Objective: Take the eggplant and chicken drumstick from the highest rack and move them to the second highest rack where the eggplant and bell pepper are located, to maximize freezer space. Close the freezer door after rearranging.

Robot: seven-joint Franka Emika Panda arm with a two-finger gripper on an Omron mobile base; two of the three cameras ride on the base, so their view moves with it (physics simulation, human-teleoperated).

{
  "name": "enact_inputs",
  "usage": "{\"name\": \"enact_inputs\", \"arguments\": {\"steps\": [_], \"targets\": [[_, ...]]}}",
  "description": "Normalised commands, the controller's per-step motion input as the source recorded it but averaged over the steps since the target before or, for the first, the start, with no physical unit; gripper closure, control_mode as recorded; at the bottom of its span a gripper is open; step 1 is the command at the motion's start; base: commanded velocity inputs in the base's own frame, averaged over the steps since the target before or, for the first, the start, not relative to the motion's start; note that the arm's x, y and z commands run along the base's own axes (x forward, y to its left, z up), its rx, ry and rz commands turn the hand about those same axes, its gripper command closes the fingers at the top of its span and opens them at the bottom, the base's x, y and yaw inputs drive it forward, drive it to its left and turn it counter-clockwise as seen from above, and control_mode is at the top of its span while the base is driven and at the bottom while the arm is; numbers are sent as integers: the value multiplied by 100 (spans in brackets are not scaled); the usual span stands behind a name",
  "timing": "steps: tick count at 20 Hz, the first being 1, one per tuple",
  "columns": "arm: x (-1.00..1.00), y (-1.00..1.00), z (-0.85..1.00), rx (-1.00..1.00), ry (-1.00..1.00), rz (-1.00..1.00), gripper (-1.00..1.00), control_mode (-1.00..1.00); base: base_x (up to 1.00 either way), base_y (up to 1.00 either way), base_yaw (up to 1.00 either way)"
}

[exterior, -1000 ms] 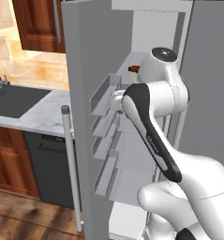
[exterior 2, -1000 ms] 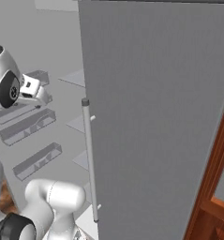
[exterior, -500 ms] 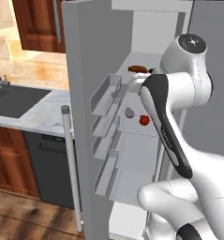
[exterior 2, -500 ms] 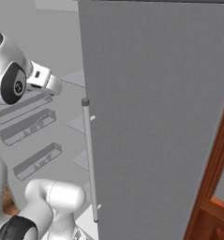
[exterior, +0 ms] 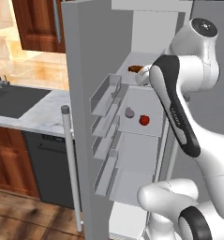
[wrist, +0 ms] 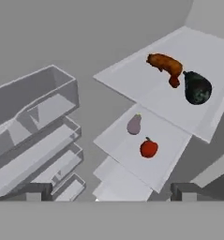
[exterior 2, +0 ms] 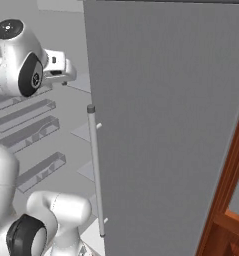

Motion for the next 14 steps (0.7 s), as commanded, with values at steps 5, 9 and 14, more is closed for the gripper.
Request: {"name": "enact_inputs", "arguments": {"steps": [5, 9, 14], "targets": [[28, -3, -4, -39, -11, 15, -100, -100, 0, 0, 0], [46, -22, -9, -14, -5, 0, -100, -100, 0, 0, 0], [62, -29, -13, -4, 0, 0, -100, -100, 0, 0, 0]]}}
